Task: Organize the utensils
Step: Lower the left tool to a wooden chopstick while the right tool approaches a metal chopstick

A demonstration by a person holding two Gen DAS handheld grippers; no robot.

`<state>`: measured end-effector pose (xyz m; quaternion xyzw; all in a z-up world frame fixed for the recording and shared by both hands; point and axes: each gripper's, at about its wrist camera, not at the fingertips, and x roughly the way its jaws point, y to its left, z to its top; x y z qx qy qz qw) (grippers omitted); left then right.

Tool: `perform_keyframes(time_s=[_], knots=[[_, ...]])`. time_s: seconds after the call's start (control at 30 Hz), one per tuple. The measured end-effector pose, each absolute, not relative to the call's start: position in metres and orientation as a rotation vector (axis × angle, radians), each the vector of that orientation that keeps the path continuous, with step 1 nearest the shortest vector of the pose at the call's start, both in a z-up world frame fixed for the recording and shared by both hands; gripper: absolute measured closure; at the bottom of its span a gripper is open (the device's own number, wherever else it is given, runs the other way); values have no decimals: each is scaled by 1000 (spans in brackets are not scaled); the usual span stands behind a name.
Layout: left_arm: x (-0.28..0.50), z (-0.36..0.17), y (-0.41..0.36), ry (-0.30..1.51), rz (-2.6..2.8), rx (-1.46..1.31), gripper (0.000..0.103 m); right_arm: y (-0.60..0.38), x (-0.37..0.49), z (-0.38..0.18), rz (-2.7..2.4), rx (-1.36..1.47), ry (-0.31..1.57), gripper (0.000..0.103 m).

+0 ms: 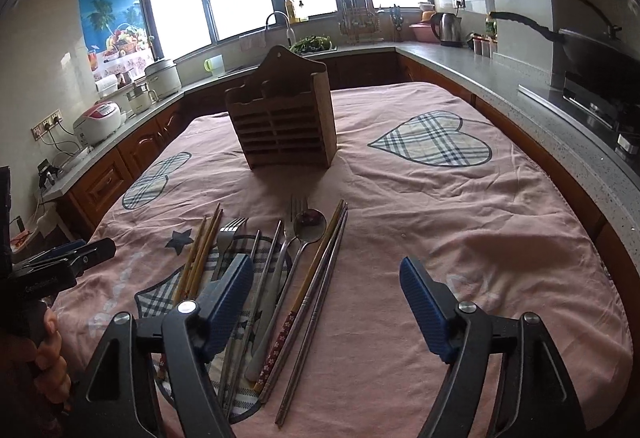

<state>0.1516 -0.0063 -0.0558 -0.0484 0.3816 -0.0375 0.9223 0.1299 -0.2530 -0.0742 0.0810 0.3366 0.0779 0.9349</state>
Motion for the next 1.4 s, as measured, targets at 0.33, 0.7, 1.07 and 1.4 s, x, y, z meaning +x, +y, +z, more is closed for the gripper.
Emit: perform_keyframes(time_s=[0.33, 0.7, 1.07, 1.4], knots=[[209, -85, -15, 913, -109, -96, 37, -247, 198, -120, 174, 174, 908, 76], [248, -106, -31, 1007, -132, -55, 51, -241, 222, -133, 171, 147, 975, 80], [274, -113, -37, 1044, -171, -9, 60, -253, 251, -131, 159, 191, 999, 86], [276, -115, -48, 1022, -179, 79, 60, -259, 254, -131, 131, 141, 1011, 87]])
